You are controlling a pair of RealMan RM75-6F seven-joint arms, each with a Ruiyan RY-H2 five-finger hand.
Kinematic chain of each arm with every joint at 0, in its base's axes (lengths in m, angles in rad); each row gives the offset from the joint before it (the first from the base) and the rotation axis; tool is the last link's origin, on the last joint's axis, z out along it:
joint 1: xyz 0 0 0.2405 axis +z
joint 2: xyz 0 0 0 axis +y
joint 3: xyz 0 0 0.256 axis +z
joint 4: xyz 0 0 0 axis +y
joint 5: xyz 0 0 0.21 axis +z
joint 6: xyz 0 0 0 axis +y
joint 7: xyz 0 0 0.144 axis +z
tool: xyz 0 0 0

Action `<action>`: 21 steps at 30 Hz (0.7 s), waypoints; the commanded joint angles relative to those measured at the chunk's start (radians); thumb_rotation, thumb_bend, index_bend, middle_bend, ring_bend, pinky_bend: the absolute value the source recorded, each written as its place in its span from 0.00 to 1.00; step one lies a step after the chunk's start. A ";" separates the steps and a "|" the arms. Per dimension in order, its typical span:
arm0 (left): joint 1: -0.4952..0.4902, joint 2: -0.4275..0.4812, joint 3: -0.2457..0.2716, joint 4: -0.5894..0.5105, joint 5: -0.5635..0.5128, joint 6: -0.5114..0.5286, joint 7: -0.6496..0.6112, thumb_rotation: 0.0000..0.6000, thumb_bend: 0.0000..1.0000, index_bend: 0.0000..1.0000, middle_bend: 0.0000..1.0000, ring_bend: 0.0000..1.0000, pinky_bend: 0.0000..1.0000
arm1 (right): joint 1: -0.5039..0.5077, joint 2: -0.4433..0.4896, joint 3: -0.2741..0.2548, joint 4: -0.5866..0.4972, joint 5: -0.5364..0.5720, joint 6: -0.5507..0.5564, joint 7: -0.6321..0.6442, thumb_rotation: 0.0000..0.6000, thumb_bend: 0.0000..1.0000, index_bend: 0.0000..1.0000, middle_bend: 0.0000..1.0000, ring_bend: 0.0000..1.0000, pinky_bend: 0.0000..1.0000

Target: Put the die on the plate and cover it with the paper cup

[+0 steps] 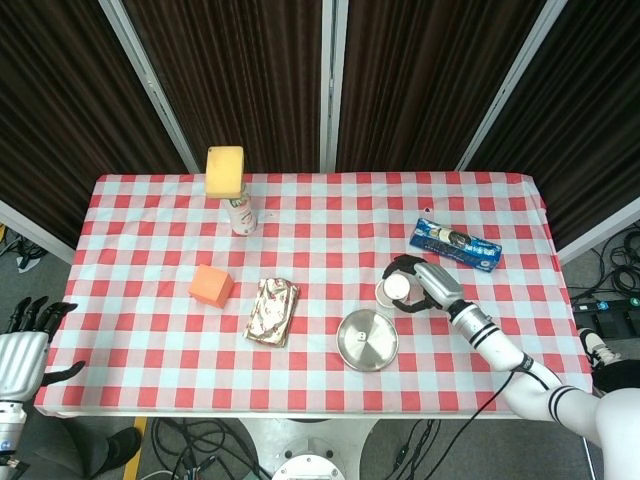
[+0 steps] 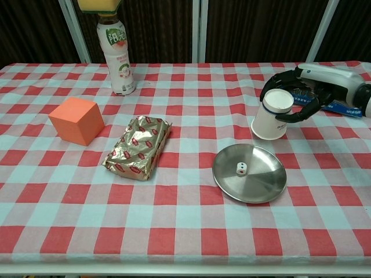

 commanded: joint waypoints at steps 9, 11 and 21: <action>-0.002 -0.006 -0.002 0.005 0.000 -0.002 -0.004 1.00 0.00 0.18 0.18 0.07 0.00 | -0.046 0.086 0.017 -0.104 0.005 0.076 -0.125 1.00 0.31 0.00 0.06 0.00 0.03; -0.003 -0.010 -0.004 0.010 0.001 0.000 -0.006 1.00 0.00 0.18 0.18 0.07 0.00 | -0.096 0.128 0.030 -0.160 0.015 0.168 -0.243 1.00 0.30 0.00 0.08 0.00 0.03; -0.013 -0.040 -0.009 0.036 -0.002 -0.008 0.011 1.00 0.00 0.18 0.18 0.07 0.00 | -0.380 0.375 0.009 -0.504 0.068 0.530 -0.777 1.00 0.30 0.07 0.15 0.02 0.04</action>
